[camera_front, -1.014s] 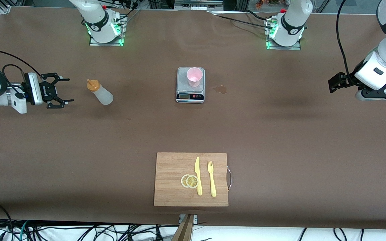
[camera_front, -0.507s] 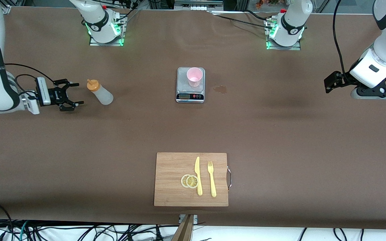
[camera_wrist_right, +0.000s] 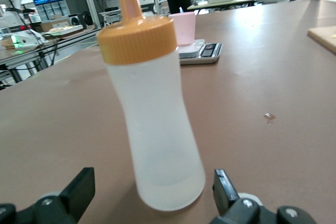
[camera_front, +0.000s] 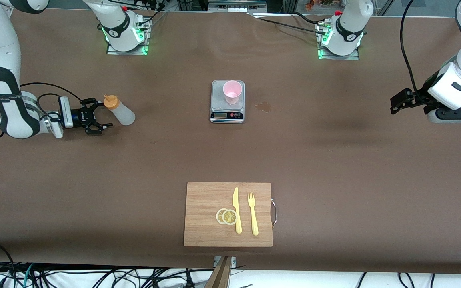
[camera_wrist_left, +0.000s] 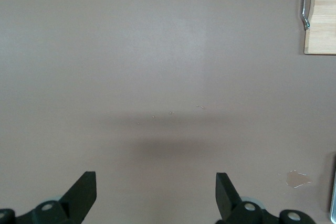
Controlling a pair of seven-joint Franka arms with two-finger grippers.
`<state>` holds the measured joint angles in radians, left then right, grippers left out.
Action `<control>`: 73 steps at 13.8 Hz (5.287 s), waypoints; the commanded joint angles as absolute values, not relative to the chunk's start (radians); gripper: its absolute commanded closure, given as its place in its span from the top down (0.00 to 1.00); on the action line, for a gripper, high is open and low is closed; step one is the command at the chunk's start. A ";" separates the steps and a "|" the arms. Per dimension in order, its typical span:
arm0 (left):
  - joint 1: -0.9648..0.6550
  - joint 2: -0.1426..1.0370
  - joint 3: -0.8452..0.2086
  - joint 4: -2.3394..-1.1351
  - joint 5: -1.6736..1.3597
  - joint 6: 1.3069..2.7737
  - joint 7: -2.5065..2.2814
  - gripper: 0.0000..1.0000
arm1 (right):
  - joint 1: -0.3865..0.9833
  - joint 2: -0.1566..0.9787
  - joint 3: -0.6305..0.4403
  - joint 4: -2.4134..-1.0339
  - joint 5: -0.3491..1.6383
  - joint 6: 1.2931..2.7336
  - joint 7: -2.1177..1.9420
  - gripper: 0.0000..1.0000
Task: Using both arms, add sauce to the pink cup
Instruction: 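Grasp the white sauce bottle with the right gripper and lift it, then carry the sauce bottle with the right gripper over the pink cup, then tilt the sauce bottle nozzle into the pink cup with the right gripper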
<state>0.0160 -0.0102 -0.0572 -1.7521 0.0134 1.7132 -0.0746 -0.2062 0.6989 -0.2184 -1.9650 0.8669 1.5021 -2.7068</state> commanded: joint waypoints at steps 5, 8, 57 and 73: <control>0.003 0.037 -0.054 -1.672 -0.002 1.667 -0.071 1.00 | -0.183 0.676 -0.207 -2.042 0.974 1.505 -2.848 1.00; 0.005 0.038 -0.052 -1.669 -0.011 1.647 -0.069 1.00 | -0.163 0.692 -0.198 -2.045 1.008 1.511 -2.885 1.00; 0.003 0.038 -0.061 -1.667 -0.002 1.623 -0.075 1.00 | 0.586 0.402 -0.146 -1.815 0.468 1.865 -1.268 0.00; 0.003 0.040 -0.060 -1.652 -0.008 1.597 -0.075 1.00 | 0.805 0.374 -0.065 -1.798 0.124 1.796 -0.648 0.00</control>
